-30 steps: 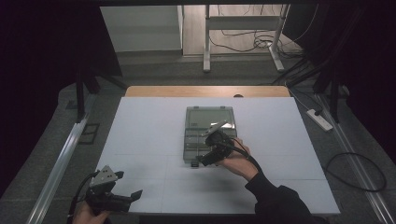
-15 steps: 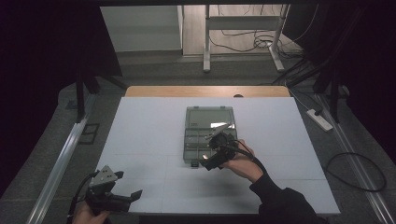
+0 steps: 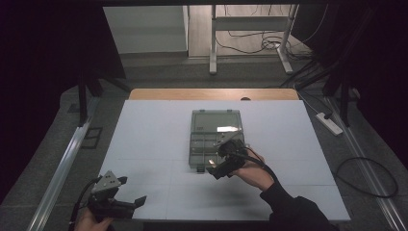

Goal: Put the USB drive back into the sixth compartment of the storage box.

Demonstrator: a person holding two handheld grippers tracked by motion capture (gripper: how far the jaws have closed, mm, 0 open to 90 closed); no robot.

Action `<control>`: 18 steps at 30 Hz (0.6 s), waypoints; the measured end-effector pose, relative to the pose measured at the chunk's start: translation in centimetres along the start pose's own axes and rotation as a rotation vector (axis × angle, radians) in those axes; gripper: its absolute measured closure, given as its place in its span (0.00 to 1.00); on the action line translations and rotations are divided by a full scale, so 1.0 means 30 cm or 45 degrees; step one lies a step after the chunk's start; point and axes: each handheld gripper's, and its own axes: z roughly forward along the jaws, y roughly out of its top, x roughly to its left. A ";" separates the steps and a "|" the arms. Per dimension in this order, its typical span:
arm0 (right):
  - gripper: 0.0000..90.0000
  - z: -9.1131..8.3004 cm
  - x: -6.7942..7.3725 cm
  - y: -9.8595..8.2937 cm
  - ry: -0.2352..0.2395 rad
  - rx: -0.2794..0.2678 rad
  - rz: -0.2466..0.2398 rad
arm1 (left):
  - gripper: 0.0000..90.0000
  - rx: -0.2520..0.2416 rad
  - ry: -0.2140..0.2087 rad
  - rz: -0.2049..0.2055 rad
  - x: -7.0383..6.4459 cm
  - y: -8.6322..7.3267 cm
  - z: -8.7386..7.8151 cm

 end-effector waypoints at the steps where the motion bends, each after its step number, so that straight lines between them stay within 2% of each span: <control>1: 0.01 -0.003 0.001 -0.001 0.002 -0.004 0.001 | 0.04 0.000 -0.001 0.000 0.000 0.000 0.000; 11: 0.01 -0.026 0.007 -0.022 0.016 -0.012 0.014 | 0.04 -0.001 -0.002 -0.004 0.001 0.000 0.000; 18: 0.00 -0.058 0.017 -0.046 0.029 -0.022 -0.002 | 0.04 0.000 -0.001 -0.003 0.001 0.000 0.000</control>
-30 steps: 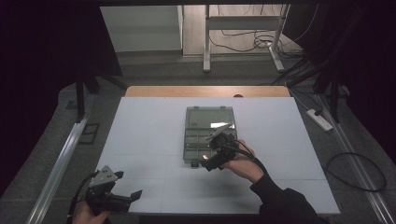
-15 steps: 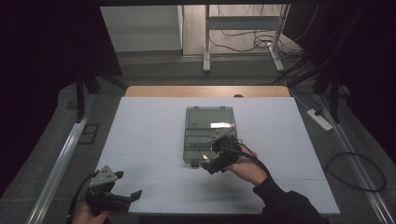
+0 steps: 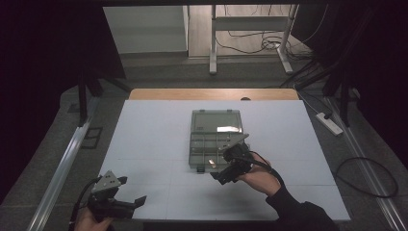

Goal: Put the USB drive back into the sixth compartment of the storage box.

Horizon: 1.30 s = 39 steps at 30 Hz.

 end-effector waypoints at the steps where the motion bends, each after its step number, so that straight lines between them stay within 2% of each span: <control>1: 0.00 -0.006 0.001 -0.003 -0.001 -0.005 0.000 | 0.04 0.000 0.000 0.000 0.000 0.000 0.000; 21: 0.00 -0.090 -0.002 -0.089 -0.007 -0.041 0.038 | 0.04 -0.003 -0.001 -0.001 0.000 0.000 -0.001; 39: 0.00 -0.169 -0.021 -0.184 -0.062 -0.076 0.108 | 0.04 -0.002 0.000 -0.002 0.000 0.000 -0.001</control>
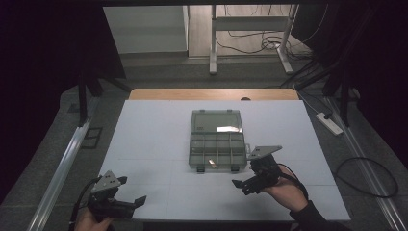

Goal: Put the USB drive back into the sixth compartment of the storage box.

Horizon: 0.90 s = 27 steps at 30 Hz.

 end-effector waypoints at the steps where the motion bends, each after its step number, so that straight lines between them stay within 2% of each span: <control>1: 0.00 -0.004 -0.001 -0.004 -0.004 0.000 0.007 | 0.04 0.000 0.000 0.000 0.000 0.000 0.000; 5: 0.00 -0.021 -0.004 -0.024 -0.010 -0.005 0.028 | 0.04 0.000 0.000 0.000 0.000 0.000 0.000; 27: 0.00 -0.099 -0.025 -0.122 -0.067 -0.007 0.061 | 0.04 0.001 0.002 -0.001 0.000 0.000 0.000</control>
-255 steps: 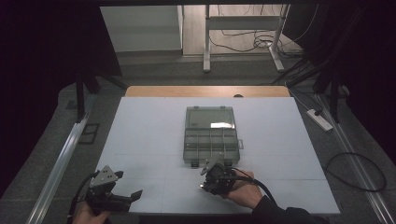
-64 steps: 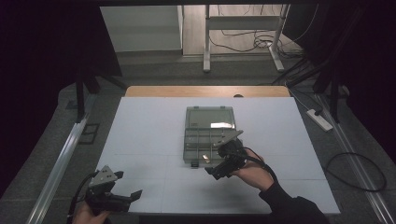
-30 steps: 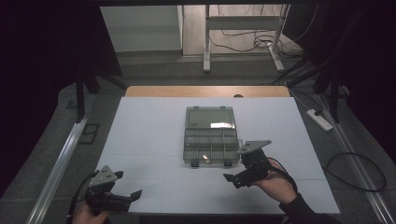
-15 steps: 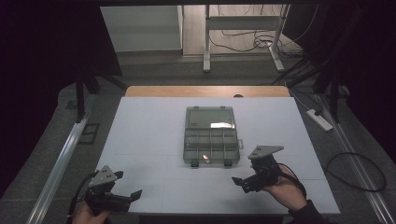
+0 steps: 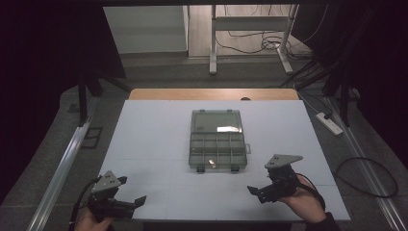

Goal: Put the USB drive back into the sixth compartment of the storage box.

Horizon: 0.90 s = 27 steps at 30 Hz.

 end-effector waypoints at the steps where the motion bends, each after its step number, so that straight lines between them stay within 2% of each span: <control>1: 0.00 -0.004 -0.001 -0.004 -0.003 0.002 0.003 | 0.04 0.000 0.000 0.000 0.000 0.000 0.000; 16: 0.00 -0.059 -0.032 -0.071 -0.046 -0.011 0.066 | 0.04 0.000 0.000 -0.003 0.001 0.000 0.000; 27: 0.00 -0.101 -0.055 -0.116 -0.099 -0.028 0.114 | 0.04 -0.002 0.001 -0.006 0.001 0.000 0.001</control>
